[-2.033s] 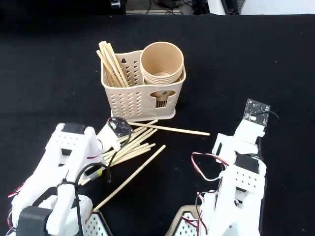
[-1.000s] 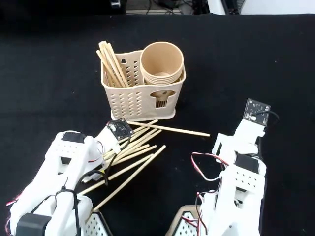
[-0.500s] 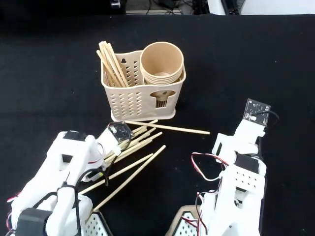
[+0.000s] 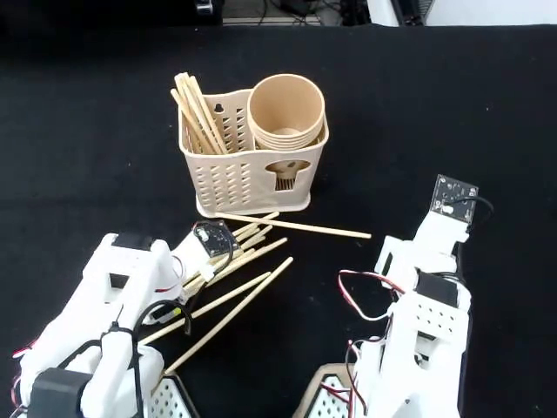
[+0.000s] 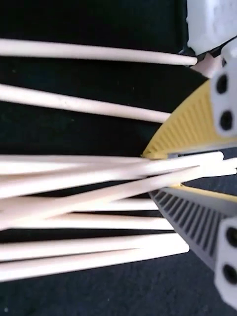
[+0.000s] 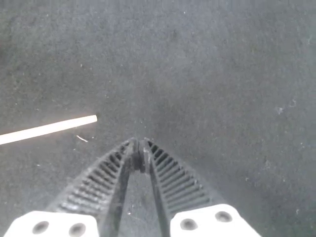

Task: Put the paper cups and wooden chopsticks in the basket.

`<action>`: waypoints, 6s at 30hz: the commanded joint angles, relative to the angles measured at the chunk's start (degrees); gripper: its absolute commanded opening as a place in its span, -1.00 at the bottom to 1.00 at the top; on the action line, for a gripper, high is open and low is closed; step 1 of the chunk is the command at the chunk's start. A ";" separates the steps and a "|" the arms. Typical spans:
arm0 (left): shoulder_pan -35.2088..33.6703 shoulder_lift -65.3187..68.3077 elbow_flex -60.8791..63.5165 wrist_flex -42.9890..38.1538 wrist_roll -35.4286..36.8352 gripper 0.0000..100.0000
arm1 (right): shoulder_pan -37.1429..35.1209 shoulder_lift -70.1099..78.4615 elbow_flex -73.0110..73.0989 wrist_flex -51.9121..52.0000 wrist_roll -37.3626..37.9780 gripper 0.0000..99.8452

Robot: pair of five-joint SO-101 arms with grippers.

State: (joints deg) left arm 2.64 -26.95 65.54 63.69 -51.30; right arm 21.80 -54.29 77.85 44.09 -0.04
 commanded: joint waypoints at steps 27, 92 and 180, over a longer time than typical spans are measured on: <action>0.57 -7.56 -8.57 16.44 0.97 -0.94 | 0.44 -1.01 -0.22 -0.97 0.00 -0.97; 16.66 -32.44 -50.24 36.57 18.99 -0.94 | 0.44 -1.01 -0.31 -1.05 0.00 -0.97; 9.01 -19.16 -4.09 -68.75 52.84 -0.77 | 0.44 -0.92 -0.13 -1.05 0.09 -0.97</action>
State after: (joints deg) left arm 12.40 -45.76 64.48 -4.35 -0.92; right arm 21.80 -54.29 77.85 44.09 -0.04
